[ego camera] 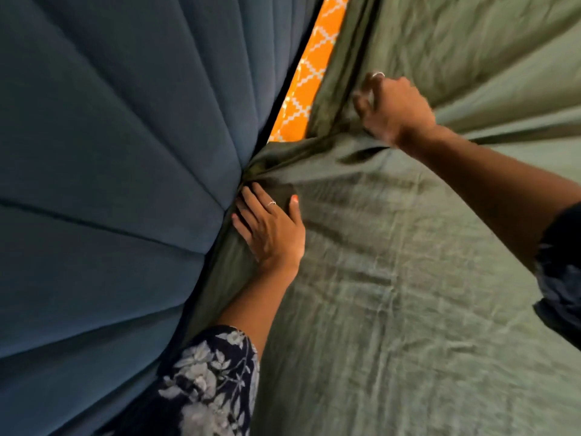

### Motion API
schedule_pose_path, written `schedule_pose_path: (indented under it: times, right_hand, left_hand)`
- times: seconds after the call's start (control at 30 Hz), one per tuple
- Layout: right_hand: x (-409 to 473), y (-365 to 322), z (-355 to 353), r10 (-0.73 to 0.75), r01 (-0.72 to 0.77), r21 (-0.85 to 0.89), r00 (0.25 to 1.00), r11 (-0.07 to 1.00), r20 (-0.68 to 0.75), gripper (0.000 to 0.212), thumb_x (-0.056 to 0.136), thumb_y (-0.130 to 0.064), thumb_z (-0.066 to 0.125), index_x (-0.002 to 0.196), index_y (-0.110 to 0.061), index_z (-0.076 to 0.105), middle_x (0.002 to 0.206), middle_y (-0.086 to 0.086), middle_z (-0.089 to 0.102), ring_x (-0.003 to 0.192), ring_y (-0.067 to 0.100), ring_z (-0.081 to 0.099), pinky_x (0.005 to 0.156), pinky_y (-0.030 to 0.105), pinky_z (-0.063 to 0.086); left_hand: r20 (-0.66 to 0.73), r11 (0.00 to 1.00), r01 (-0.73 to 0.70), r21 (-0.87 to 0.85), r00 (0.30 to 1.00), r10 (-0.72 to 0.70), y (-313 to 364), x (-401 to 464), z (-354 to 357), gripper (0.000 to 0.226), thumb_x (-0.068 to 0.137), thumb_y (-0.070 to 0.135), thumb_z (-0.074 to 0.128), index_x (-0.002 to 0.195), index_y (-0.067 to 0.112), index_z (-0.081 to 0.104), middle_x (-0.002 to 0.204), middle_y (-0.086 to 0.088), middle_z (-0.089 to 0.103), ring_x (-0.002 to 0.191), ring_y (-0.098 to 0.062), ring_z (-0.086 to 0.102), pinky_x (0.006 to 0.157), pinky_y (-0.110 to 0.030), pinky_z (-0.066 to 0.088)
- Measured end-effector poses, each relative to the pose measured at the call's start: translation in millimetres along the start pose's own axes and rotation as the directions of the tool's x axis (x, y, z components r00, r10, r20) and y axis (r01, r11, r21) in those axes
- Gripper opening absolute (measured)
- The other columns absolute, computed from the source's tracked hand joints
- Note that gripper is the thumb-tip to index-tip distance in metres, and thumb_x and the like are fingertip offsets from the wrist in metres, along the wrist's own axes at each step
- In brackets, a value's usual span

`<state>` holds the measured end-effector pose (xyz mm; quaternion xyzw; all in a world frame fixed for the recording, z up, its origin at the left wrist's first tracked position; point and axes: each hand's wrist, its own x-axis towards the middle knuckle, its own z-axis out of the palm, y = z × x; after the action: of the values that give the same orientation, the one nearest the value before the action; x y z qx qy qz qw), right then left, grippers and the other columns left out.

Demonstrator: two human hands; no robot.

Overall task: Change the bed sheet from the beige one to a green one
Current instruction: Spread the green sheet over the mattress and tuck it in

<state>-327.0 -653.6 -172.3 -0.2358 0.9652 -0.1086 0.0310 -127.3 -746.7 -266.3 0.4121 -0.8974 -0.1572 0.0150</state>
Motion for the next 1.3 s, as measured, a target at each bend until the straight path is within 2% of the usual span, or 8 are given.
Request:
schedule_pose_path:
  times: [0.17,0.37,0.53,0.67,0.77,0.93,1.07,1.3]
  right_hand:
    - [16,-29,30,-0.308,0.363,-0.077,0.87,0.928,0.385,0.055,0.086,-0.007,0.054,0.139,-0.021,0.047,0.13,0.019,0.043,0.111,0.044,0.05,0.095,0.042,0.044]
    - [28,-44,18,-0.191,0.243,-0.218,0.954,0.945,0.233,0.034,0.093,-0.021,0.05,0.126,-0.022,0.055,0.123,0.022,0.056,0.111,0.044,0.055,0.086,0.045,0.046]
    - [75,-77,16,0.042,-0.044,0.477,0.999,0.878,0.013,0.03,0.074,-0.008,0.047,0.103,-0.004,0.051,0.105,0.025,0.06,0.099,0.041,0.059,0.084,0.045,0.049]
    - [86,-70,44,-0.036,-0.139,0.734,0.975,0.664,0.218,0.03,0.08,-0.001,0.048,0.106,-0.015,0.042,0.082,0.002,0.048,0.061,-0.003,0.054,0.066,0.017,0.046]
    - [58,-68,51,-0.192,0.024,0.551,0.949,0.834,0.249,0.082,0.073,-0.006,0.047,0.147,-0.014,0.011,0.111,0.01,0.06,0.092,0.013,0.061,0.085,0.025,0.047]
    - [25,-37,67,-0.431,0.423,0.202,0.902,0.884,-0.003,0.035,0.087,-0.02,0.046,0.12,-0.007,0.044,0.109,0.023,0.062,0.106,0.04,0.057,0.09,0.041,0.043]
    - [28,-38,75,-0.535,0.575,-0.107,0.803,0.811,0.261,0.07,0.088,-0.058,0.016,0.131,-0.013,0.049,0.146,0.007,0.044,0.143,0.022,0.025,0.116,0.048,0.005]
    - [59,-91,73,-0.343,0.554,-0.391,0.801,0.734,0.49,0.057,0.099,-0.049,0.019,0.133,-0.018,0.052,0.142,0.002,0.047,0.143,0.018,0.025,0.115,0.057,-0.005]
  left_hand:
    - [-0.126,0.999,-0.048,-0.007,0.991,0.046,-9,-7,10,0.063,0.096,0.045,0.037,0.141,0.001,0.038,0.143,-0.018,0.042,0.13,-0.033,0.042,0.108,-0.049,0.029]
    - [-0.14,0.998,-0.039,-0.057,0.99,0.031,-11,-8,14,0.06,0.096,0.041,0.039,0.141,0.002,0.039,0.143,-0.019,0.042,0.129,-0.034,0.043,0.108,-0.049,0.029]
    - [-0.156,0.995,-0.075,-0.059,0.986,0.066,-11,-9,14,0.058,0.096,0.04,0.041,0.147,0.013,0.034,0.148,-0.011,0.037,0.133,-0.03,0.04,0.107,-0.051,0.028]
    - [-0.168,0.993,-0.111,-0.027,0.98,0.105,-13,-10,18,0.056,0.098,0.041,0.037,0.15,0.024,0.027,0.154,-0.005,0.031,0.139,-0.026,0.032,0.108,-0.051,0.025]
    - [-0.175,0.996,-0.083,-0.024,0.981,0.078,-12,-9,20,0.057,0.098,0.042,0.034,0.15,0.021,0.027,0.155,-0.004,0.029,0.139,-0.026,0.032,0.108,-0.05,0.025]
    - [-0.181,0.996,-0.088,-0.013,0.98,0.084,-12,-10,20,0.056,0.098,0.042,0.033,0.149,0.017,0.031,0.154,-0.006,0.032,0.137,-0.028,0.035,0.106,-0.05,0.027]
    - [-0.179,0.996,-0.092,0.003,0.98,0.091,-13,-10,20,0.056,0.098,0.041,0.034,0.148,0.017,0.032,0.155,-0.005,0.03,0.138,-0.027,0.034,0.107,-0.05,0.026]
    - [-0.137,0.998,-0.063,0.017,0.988,0.064,-7,0,15,0.058,0.093,0.043,0.037,0.144,0.014,0.04,0.147,-0.008,0.041,0.126,-0.031,0.045,0.099,-0.051,0.035]
